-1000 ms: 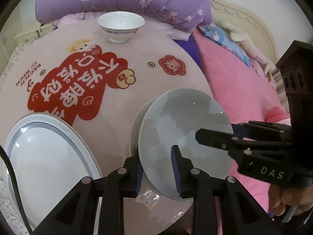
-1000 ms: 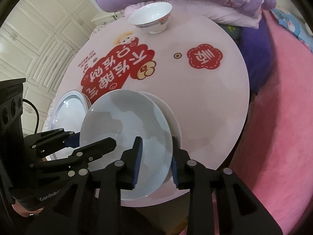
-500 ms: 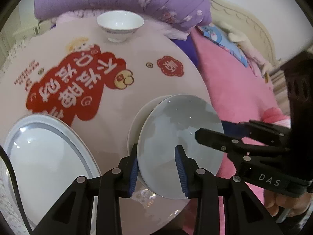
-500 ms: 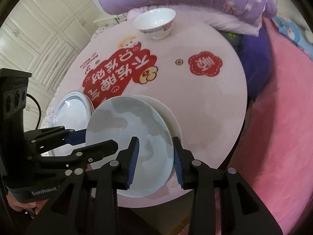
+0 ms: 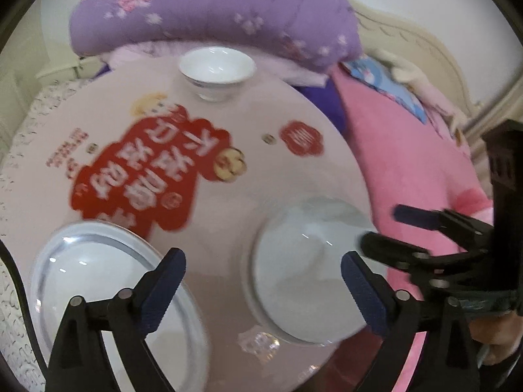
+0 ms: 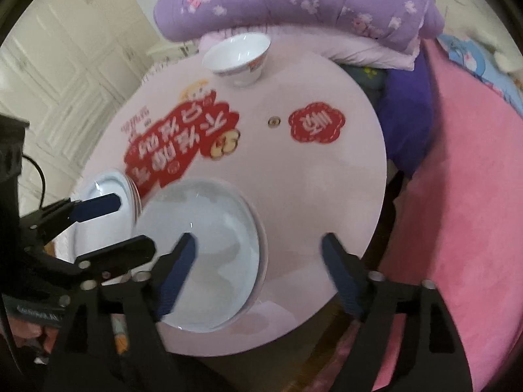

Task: Organize plates and bowls
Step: 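Open both tools and lift them off the stacked bowls, then move both tools to the small white bowl and close the left tool on its rim, then carry the small white bowl with the left tool and lower it into the nested bowls, then open the left tool and lift it off the bowl stack, then close both tools on the rim of the nested bowl stack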

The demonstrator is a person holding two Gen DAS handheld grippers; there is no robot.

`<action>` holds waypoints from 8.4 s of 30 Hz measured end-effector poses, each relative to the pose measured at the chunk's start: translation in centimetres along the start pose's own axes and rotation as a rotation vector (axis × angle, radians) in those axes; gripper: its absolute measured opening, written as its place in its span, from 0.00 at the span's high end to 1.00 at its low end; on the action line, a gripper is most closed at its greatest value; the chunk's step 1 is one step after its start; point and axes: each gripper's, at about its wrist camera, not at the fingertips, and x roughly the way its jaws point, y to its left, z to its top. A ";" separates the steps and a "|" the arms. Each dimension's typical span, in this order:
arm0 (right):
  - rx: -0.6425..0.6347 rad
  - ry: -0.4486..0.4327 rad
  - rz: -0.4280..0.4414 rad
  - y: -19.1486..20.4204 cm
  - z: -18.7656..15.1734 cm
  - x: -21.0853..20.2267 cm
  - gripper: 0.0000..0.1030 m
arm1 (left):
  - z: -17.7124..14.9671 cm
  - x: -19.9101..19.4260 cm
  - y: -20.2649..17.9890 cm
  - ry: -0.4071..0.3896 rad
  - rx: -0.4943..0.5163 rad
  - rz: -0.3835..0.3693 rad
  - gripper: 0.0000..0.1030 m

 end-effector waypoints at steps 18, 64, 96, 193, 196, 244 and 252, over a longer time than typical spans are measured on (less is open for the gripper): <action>0.068 -0.091 0.064 -0.8 9.3 0.3 0.00 | 6.7 -1.5 7.9 -0.088 -0.179 0.060 0.07; 0.079 0.104 0.050 -2.5 24.7 16.2 0.57 | 24.1 17.7 15.7 0.055 -0.360 -0.006 0.44; 0.056 0.097 0.053 0.4 21.6 14.2 0.94 | 22.0 16.7 14.2 0.071 -0.380 -0.076 0.97; -0.057 0.155 -0.056 3.6 0.3 -0.3 0.46 | 0.1 1.4 0.6 0.167 -0.215 -0.109 0.72; -0.022 0.121 -0.056 2.7 0.5 -0.6 0.18 | 0.3 1.3 0.8 0.163 -0.207 -0.103 0.71; 0.124 -0.048 0.127 -2.1 -2.0 -4.0 0.00 | -5.3 -7.0 7.3 -0.126 -0.187 -0.226 0.01; 0.112 0.008 0.151 -2.2 -1.3 -1.5 0.00 | -2.9 -3.4 5.7 -0.027 -0.208 -0.269 0.03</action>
